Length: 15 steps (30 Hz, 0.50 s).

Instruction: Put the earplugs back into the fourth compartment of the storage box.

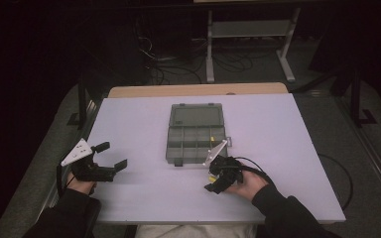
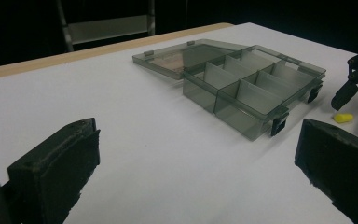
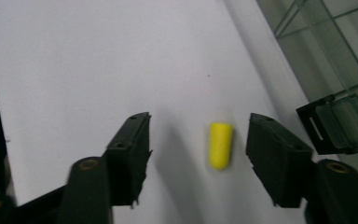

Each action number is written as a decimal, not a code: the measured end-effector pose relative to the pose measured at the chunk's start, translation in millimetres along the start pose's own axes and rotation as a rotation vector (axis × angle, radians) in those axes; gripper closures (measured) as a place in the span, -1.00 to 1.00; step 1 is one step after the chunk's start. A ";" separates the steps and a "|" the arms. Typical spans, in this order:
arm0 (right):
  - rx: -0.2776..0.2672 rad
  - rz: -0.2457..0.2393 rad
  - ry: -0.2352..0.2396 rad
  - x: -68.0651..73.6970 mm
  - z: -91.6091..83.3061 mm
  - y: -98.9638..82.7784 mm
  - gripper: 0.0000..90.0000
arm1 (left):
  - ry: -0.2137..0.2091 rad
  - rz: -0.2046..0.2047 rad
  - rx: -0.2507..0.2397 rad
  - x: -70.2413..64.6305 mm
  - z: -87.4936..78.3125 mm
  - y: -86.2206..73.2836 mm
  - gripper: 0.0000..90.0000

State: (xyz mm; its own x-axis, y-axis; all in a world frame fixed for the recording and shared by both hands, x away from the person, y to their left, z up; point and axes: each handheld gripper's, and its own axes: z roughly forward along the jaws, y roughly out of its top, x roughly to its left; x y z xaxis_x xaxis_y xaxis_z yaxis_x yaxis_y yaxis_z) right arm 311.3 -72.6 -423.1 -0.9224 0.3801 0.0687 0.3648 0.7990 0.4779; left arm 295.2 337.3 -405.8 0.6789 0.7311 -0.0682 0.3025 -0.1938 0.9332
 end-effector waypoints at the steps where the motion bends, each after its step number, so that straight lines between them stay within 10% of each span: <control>1: 0.002 0.003 -0.002 -0.2 0.0 0.0 0.08 | 0.000 0.000 0.000 0.0 0.1 0.0 -1.00; 9: 0.017 0.004 -0.030 0.7 1.7 0.2 0.74 | -0.002 0.001 0.000 0.0 0.1 0.0 -1.00; 15: 0.018 0.001 -0.033 2.0 0.8 0.9 0.76 | -0.002 0.002 0.000 -0.1 0.1 0.0 -1.00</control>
State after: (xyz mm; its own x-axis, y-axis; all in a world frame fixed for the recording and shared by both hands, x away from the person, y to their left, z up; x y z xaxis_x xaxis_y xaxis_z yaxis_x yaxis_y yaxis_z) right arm 309.9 -70.7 -423.2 -0.9174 0.3959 0.0405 0.3685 0.8068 0.4618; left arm 295.3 337.2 -405.8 0.6809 0.7292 -0.0673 0.3014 -0.1953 0.9333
